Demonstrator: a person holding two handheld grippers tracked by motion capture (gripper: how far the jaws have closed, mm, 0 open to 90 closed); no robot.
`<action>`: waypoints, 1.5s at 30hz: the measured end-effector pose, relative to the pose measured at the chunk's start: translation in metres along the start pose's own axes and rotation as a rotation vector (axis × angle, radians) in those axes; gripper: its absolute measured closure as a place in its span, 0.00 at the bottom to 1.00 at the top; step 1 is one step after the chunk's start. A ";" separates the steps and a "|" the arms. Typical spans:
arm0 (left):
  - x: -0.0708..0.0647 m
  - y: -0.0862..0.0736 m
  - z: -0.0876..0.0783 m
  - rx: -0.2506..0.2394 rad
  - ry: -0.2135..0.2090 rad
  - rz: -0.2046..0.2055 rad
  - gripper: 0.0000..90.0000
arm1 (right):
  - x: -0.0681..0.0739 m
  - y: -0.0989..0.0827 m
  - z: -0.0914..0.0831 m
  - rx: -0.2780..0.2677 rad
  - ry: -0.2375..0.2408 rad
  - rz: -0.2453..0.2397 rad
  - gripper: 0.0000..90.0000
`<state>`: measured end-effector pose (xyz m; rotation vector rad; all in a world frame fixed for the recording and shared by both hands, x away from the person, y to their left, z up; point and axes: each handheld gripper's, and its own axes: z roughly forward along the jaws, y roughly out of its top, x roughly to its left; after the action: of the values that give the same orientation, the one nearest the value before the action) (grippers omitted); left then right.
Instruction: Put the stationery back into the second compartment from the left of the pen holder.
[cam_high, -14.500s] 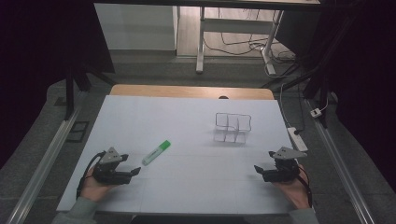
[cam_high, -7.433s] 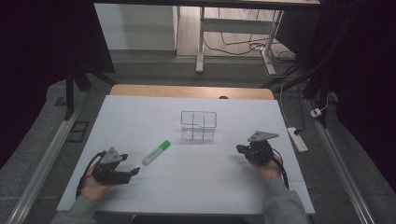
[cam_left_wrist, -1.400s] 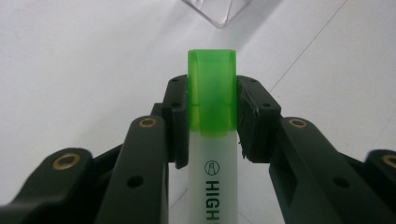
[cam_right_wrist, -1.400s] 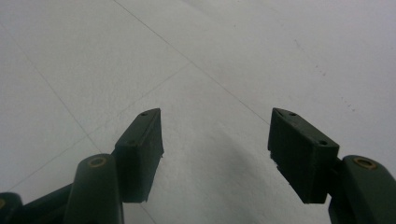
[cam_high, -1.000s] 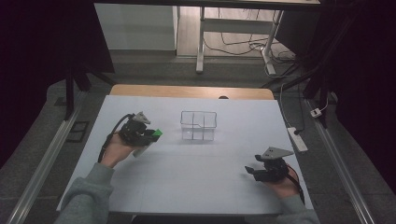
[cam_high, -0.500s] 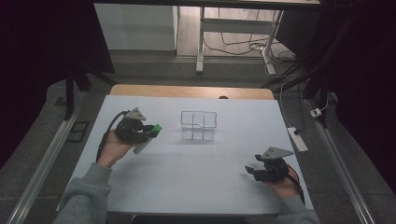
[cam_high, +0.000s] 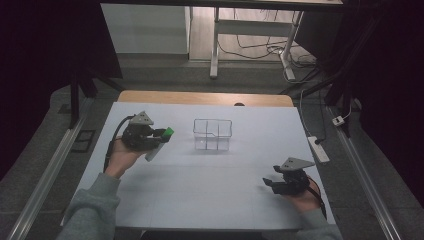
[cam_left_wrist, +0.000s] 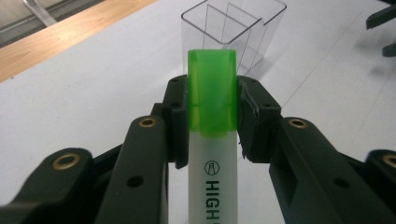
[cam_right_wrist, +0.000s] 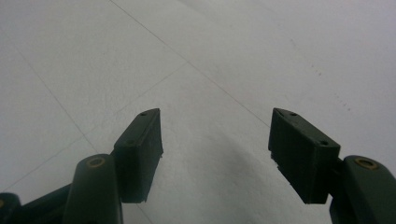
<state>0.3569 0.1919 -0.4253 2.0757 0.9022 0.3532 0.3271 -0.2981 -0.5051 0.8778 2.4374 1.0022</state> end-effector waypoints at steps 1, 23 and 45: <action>0.000 0.000 0.000 -0.007 0.000 0.000 0.74 | 0.000 0.000 0.000 0.003 0.000 -0.004 0.39; -0.008 0.028 0.009 -0.083 -0.036 0.030 0.74 | -0.001 0.000 -0.001 -0.007 -0.001 0.001 0.38; -0.012 0.055 0.022 -0.107 -0.069 0.037 0.73 | -0.001 0.000 -0.001 -0.008 -0.002 0.002 0.38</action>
<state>0.3862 0.1485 -0.3952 1.9961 0.7876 0.3397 0.3276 -0.2996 -0.5048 0.8786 2.4297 1.0110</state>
